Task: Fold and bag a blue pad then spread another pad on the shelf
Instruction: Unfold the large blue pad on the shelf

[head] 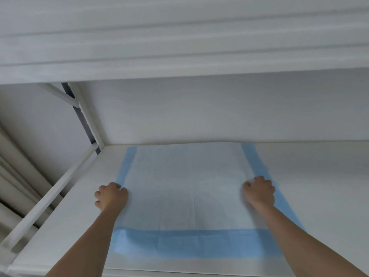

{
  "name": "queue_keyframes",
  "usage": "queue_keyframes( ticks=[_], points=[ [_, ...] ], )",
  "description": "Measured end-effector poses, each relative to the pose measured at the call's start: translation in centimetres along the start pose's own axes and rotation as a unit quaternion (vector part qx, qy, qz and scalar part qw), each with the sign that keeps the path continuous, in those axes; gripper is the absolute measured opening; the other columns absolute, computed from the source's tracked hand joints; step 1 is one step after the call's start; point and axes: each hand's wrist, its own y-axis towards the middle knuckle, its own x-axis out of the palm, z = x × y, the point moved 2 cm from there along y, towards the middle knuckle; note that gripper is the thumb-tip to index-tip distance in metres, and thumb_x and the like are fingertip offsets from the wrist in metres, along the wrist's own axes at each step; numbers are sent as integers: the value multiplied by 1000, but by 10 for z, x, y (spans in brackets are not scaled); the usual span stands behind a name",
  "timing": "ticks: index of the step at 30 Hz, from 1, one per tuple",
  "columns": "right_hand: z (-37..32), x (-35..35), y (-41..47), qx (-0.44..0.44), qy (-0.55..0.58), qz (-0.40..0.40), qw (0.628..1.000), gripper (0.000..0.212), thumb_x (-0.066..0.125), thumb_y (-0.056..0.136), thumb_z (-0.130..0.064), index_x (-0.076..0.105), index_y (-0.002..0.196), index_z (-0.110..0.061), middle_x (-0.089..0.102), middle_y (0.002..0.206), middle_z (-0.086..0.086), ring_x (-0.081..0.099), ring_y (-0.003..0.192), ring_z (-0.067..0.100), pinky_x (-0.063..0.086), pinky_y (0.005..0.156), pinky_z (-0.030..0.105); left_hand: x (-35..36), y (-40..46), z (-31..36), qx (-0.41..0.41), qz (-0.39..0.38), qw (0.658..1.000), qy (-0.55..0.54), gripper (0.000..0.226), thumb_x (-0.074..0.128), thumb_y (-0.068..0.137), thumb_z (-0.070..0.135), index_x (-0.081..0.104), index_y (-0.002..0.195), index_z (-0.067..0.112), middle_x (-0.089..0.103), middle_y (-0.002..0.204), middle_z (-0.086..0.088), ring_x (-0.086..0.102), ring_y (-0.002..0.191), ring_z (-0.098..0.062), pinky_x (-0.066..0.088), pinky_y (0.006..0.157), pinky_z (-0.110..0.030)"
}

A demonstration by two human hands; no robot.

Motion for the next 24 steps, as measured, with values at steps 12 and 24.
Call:
queue_keyframes(
  ticks=[12, 24],
  points=[
    [10, 0, 2, -29, 66, -65, 995, 25, 59, 89, -33, 65, 74, -13, 65, 75, 4, 61, 78, 26, 46, 71, 33, 14, -20, 11, -48, -48, 997, 33, 29, 49, 86, 11, 57, 113, 4, 51, 120, -17, 36, 119, -34, 30, 97, -41],
    [8, -5, 4, -7, 14, -70, 997, 21, 61, 75, -24, 51, 58, -15, 52, 53, 0, 55, 52, 21, 35, 53, 25, 15, -24, 16, -53, -45, 997, 40, 33, 51, 83, 13, 54, 115, 3, 53, 115, -16, 36, 118, -32, 30, 99, -41]
  ],
)
